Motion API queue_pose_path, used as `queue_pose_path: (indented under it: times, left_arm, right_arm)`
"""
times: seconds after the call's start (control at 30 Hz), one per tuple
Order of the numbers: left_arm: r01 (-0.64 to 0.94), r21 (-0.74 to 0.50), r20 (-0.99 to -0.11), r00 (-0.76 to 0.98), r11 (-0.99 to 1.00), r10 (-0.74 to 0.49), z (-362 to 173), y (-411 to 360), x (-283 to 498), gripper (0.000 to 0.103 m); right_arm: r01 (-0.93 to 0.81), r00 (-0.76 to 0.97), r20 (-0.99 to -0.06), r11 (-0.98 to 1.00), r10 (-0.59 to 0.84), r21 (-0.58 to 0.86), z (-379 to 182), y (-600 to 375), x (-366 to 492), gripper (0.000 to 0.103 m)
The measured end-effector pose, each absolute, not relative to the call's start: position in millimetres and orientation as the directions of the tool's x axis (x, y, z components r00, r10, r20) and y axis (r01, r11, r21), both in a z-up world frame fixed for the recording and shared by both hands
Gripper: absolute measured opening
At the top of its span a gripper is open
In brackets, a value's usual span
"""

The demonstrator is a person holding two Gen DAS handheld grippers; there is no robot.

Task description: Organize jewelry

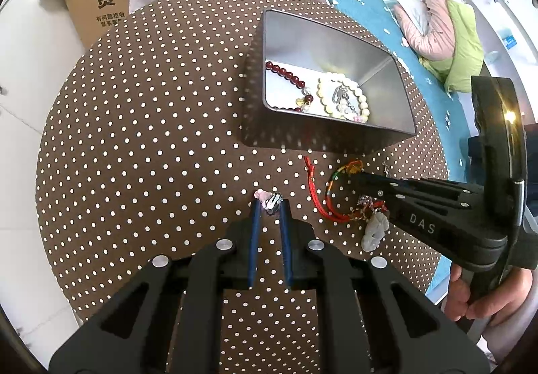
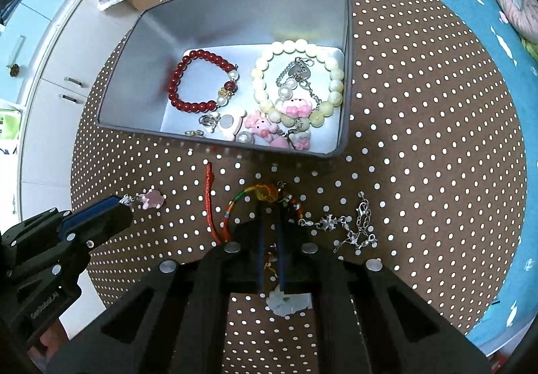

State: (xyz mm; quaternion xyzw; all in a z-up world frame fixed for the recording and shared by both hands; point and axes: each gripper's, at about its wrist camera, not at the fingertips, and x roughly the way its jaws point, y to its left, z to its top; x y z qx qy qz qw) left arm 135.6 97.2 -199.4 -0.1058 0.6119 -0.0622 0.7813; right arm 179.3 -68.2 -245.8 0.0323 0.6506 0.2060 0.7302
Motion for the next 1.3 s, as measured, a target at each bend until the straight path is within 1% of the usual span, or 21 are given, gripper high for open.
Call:
queue_pose_path:
  times: [0.07,0.17,0.2,0.23,0.27,0.3,0.37,0.4,0.47,0.5,0.53,0.6,0.7,0.73,1.03,1.3]
  left_arm:
    - [-0.028,-0.241,-0.943,0.244,0.97,-0.227,-198.7,97.1,136.7,0.012]
    - [-0.021,-0.242,-0.942,0.246,0.97,-0.23,-196.9,97.0,138.0,0.012]
    - [-0.02,-0.244,-0.941,0.246,0.97,-0.231,-196.9,96.8,138.1,0.012]
    - [-0.02,-0.244,-0.941,0.245,0.969,-0.232,-196.8,96.9,138.6,0.012]
    - [-0.019,-0.245,-0.942,0.244,0.969,-0.233,-197.1,96.6,139.1,0.012]
    - [-0.019,-0.245,-0.942,0.242,0.969,-0.233,-197.7,96.4,139.5,0.012]
    - [-0.019,-0.246,-0.942,0.241,0.969,-0.234,-198.8,95.1,139.2,0.012]
    - [-0.02,-0.247,-0.942,0.24,0.969,-0.235,-199.2,95.0,139.5,0.012]
    - [-0.021,-0.245,-0.943,0.238,0.969,-0.234,-201.0,93.8,140.1,0.012]
    - [-0.022,-0.245,-0.943,0.237,0.969,-0.233,-202.0,94.0,140.6,0.012]
    - [-0.023,-0.245,-0.944,0.236,0.969,-0.233,-202.5,94.2,141.1,0.012]
    - [-0.024,-0.245,-0.943,0.237,0.969,-0.233,-202.6,94.9,142.2,0.012]
    - [-0.02,-0.244,-0.942,0.241,0.97,-0.232,-201.9,95.4,145.0,0.012]
    - [-0.018,-0.245,-0.941,0.243,0.969,-0.234,-201.1,95.8,146.3,0.012]
    - [0.04,-0.257,-0.921,0.293,0.966,-0.257,-175.7,92.9,162.4,0.012]
    - [0.105,-0.268,-0.888,0.358,0.958,-0.288,-145.0,81.6,175.2,0.012]
  right_arm:
    - [-0.258,0.069,-0.935,0.912,0.348,0.32,-243.5,-69.8,179.1,0.001]
    - [-0.239,0.081,-0.935,0.917,0.346,0.319,-236.9,-78.3,177.5,0.007]
    - [-0.237,0.086,-0.932,0.916,0.352,0.324,-235.0,-82.4,177.9,0.015]
    - [-0.24,0.096,-0.933,0.918,0.347,0.317,-233.1,-83.5,178.1,0.032]
    - [-0.245,0.106,-0.935,0.92,0.338,0.305,-232.3,-83.6,178.3,0.041]
    - [-0.252,0.114,-0.937,0.922,0.331,0.295,-232.1,-83.5,178.5,0.046]
    - [-0.266,0.113,-0.936,0.918,0.334,0.295,-234.6,-80.3,180.8,0.046]
    - [-0.275,0.114,-0.936,0.916,0.333,0.292,-236.1,-78.2,181.2,0.044]
    - [-0.299,0.115,-0.94,0.914,0.322,0.276,-240.5,-69.2,182.4,0.036]
    - [-0.308,0.112,-0.945,0.915,0.309,0.262,-243.9,-67.0,181.6,0.025]
    - [-0.322,0.126,-0.945,0.913,0.302,0.249,-245.0,-63.5,180.8,0.022]
    - [-0.344,0.127,-0.946,0.908,0.297,0.239,-245.6,-58.2,179.5,0.02]
    - [-0.319,0.111,-0.941,0.908,0.32,0.271,-246.8,-61.5,182.4,0.018]
    - [-0.306,0.107,-0.937,0.908,0.332,0.287,-246.2,-63.4,183.8,0.014]
    - [-0.272,0.137,-0.911,0.899,0.388,0.342,-213.6,-88.6,176.6,0.013]
    - [-0.244,0.223,-0.87,0.889,0.441,0.388,-168.5,-120.2,164.9,0.012]
